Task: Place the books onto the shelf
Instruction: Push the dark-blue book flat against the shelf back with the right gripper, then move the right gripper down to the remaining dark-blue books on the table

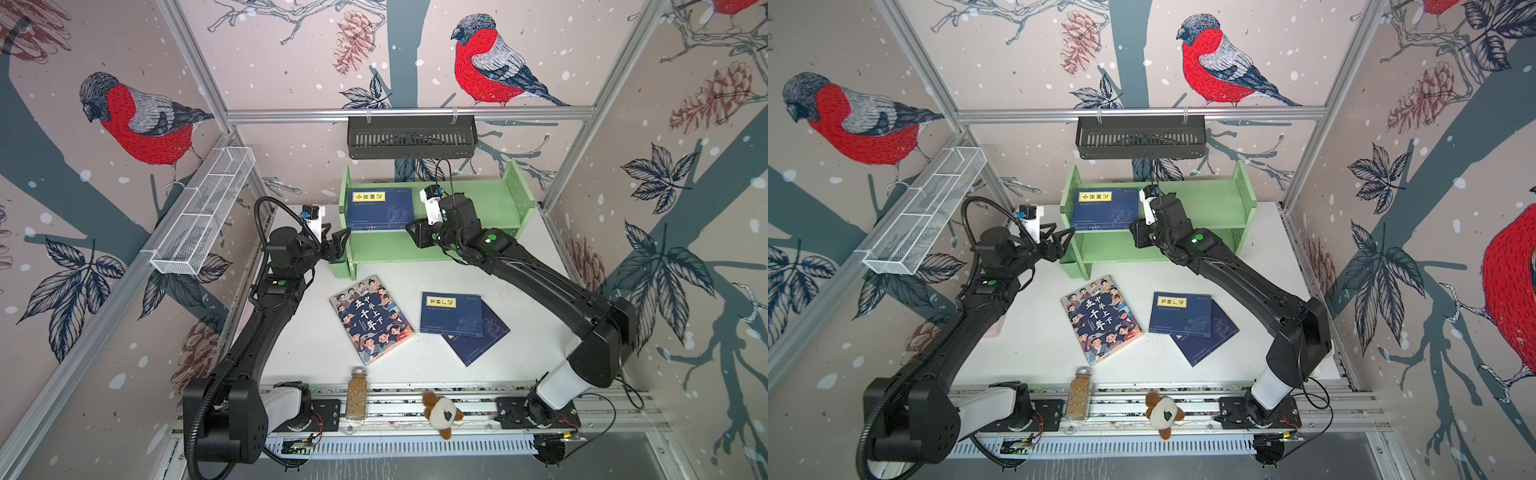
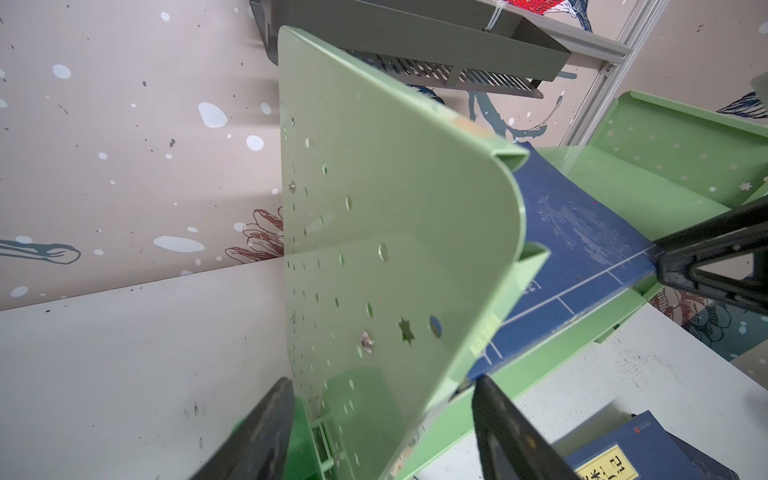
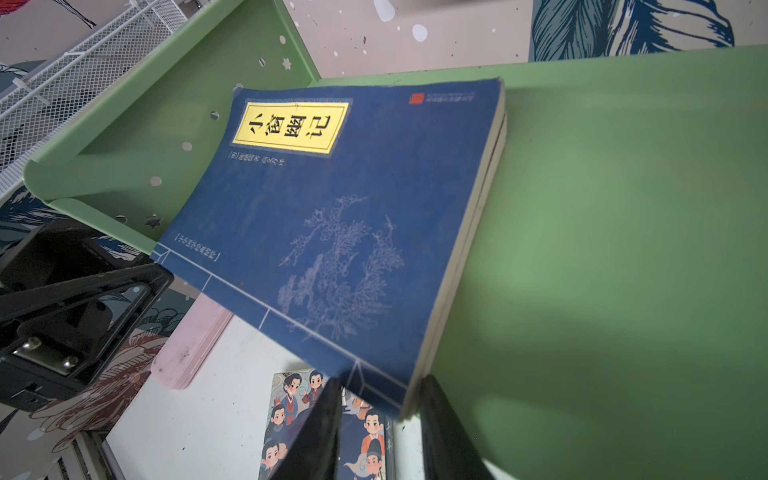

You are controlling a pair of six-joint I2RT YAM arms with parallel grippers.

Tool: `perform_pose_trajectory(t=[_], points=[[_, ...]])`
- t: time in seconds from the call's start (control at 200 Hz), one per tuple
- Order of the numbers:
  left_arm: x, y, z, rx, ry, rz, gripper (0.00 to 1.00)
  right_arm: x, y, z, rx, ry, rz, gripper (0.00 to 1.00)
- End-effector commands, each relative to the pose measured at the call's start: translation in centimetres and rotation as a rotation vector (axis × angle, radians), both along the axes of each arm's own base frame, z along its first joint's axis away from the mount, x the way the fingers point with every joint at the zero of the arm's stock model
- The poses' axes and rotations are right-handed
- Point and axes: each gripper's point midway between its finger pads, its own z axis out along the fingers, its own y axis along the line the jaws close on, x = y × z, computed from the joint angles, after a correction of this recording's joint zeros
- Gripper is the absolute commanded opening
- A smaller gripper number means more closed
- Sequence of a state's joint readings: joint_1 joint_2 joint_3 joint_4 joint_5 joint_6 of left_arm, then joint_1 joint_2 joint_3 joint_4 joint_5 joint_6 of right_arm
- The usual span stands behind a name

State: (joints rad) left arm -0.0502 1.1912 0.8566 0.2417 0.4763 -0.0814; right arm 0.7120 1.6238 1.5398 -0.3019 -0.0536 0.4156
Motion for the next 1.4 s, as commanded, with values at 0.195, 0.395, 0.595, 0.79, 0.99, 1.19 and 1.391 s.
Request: perform_pose_trajectory(t=[0.195,0.395,0.595,0.79,0.99,1.19,1.391], points=[[-0.3,-0.1,1.1,0.004,-0.042,-0.003,0.69,-0.2,-0.4,0.2,-0.025,-0.005,-0.016,0.39],[-1.9,-0.5,0.4,0.029,0.020,-0.040,0.74,-1.1,-1.2,1.6,0.003,-0.035,-0.024,0.45],[-3.6,-0.5,0.0,0.059,0.098,-0.059,0.76,-2.0,-1.7,3.0,0.062,-0.060,0.001,0.50],[-5.5,-0.4,1.6,0.071,0.127,-0.058,0.79,-1.6,-3.0,4.2,0.184,-0.043,0.032,0.52],[-7.1,-0.4,3.9,0.064,0.111,-0.062,0.81,-3.4,-4.8,4.1,0.196,-0.053,0.023,0.49],[-8.2,-1.5,4.2,-0.038,0.183,-0.120,0.84,-7.4,-7.9,2.5,0.189,-0.028,-0.031,0.48],[-9.6,-3.0,3.4,-0.121,0.250,-0.218,0.84,-10.4,-10.9,-3.8,0.161,0.084,-0.167,0.44]])
